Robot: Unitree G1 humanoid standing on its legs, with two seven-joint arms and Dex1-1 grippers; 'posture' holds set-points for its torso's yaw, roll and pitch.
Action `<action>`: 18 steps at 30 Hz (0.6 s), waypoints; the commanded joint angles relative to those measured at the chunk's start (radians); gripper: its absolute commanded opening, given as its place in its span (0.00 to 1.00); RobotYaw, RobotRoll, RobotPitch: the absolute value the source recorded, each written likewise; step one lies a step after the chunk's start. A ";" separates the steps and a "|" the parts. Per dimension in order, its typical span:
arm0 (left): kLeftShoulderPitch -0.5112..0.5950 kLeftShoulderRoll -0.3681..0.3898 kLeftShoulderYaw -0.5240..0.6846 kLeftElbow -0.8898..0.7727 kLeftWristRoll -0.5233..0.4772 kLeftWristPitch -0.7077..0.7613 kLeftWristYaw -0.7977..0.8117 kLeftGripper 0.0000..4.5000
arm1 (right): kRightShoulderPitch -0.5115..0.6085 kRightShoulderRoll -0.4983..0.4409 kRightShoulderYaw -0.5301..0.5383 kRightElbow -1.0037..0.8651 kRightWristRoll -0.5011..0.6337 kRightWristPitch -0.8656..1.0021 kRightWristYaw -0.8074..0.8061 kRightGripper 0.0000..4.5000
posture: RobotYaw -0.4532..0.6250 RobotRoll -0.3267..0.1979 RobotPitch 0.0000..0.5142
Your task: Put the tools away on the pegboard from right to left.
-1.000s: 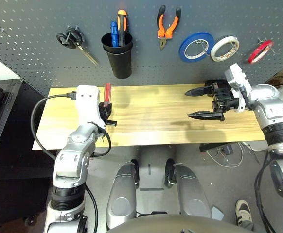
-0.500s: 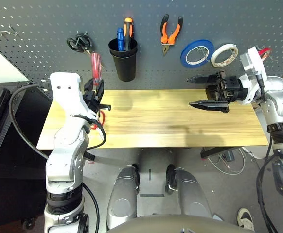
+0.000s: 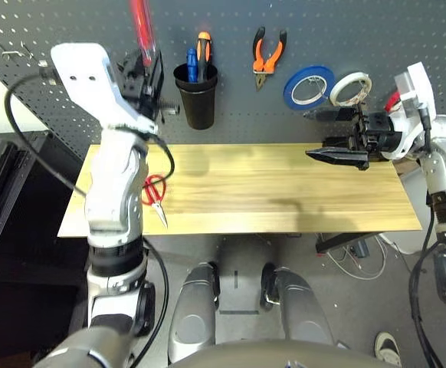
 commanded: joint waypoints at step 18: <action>-0.287 -0.081 0.008 0.451 -0.011 -0.322 0.049 0.18 | 0.031 0.008 -0.107 -0.056 0.087 0.014 -0.113 1.00 | 0.36 0.62 0.18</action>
